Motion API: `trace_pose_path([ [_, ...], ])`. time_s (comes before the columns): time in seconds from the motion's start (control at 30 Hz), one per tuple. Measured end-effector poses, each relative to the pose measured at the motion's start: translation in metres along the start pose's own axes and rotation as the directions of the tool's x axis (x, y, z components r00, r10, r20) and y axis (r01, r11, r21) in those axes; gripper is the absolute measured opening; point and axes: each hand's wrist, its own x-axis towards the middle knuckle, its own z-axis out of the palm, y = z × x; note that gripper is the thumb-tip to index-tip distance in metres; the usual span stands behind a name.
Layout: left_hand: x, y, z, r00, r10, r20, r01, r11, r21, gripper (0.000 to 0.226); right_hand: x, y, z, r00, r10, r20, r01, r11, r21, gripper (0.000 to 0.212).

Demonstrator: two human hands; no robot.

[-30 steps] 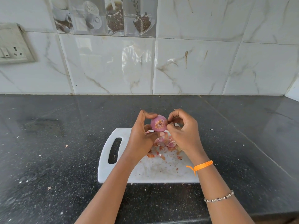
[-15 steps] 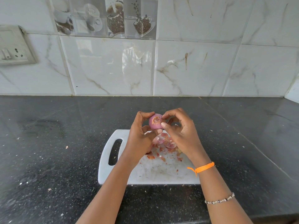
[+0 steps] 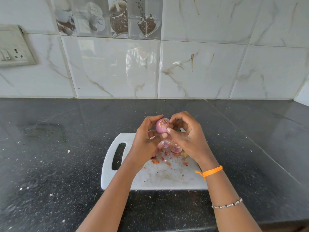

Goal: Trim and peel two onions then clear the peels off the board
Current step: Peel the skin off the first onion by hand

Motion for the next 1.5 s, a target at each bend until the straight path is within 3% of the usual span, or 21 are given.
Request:
trace_pose_path([
  [0.13, 0.0003, -0.0002, 0.0, 1.0, -0.003, -0.001, 0.003, 1.0, -0.007, 0.043, 0.0001, 0.0003, 0.0003, 1.0, -0.031, -0.003, 0.031, 0.999, -0.036, 0.014],
  [0.3, 0.0007, -0.0012, -0.0008, 1.0, -0.006, 0.003, 0.006, 1.0, 0.0, 0.044, -0.0009, -0.0011, 0.0005, 0.999, 0.034, 0.007, -0.034, 0.999, 0.035, 0.027],
  [0.73, 0.0, -0.0022, -0.0026, 1.0, -0.016, 0.02, 0.017, 0.999, -0.045, 0.045, 0.0005, -0.0018, -0.0007, 1.0, -0.025, -0.009, 0.025, 0.999, 0.027, 0.011],
  [1.03, -0.0003, -0.0018, -0.0023, 0.999, -0.018, 0.027, 0.02, 0.998, -0.062, 0.044, -0.0013, -0.0038, 0.0, 0.999, 0.032, 0.001, -0.032, 0.995, 0.092, 0.021],
  [1.13, 0.0, -0.0015, -0.0026, 1.0, -0.015, 0.027, 0.017, 0.998, -0.063, 0.044, -0.0001, -0.0039, -0.0003, 1.0, 0.009, -0.012, -0.008, 0.999, 0.045, 0.013],
  [1.23, 0.0001, -0.0017, -0.0027, 1.0, -0.013, 0.021, 0.014, 0.997, -0.082, 0.043, 0.0007, -0.0016, -0.001, 0.997, 0.068, -0.044, -0.064, 0.996, 0.068, 0.011],
  [1.37, 0.0006, -0.0018, -0.0026, 1.0, -0.022, 0.005, 0.022, 0.996, -0.084, 0.042, 0.0022, -0.0003, -0.0036, 0.96, 0.262, -0.098, -0.23, 0.94, 0.252, 0.014],
  [1.5, 0.0008, -0.0022, -0.0023, 0.999, -0.037, 0.004, 0.037, 0.996, -0.082, 0.043, 0.0016, 0.0037, -0.0063, 0.944, 0.279, -0.177, -0.271, 0.96, 0.072, 0.021],
])
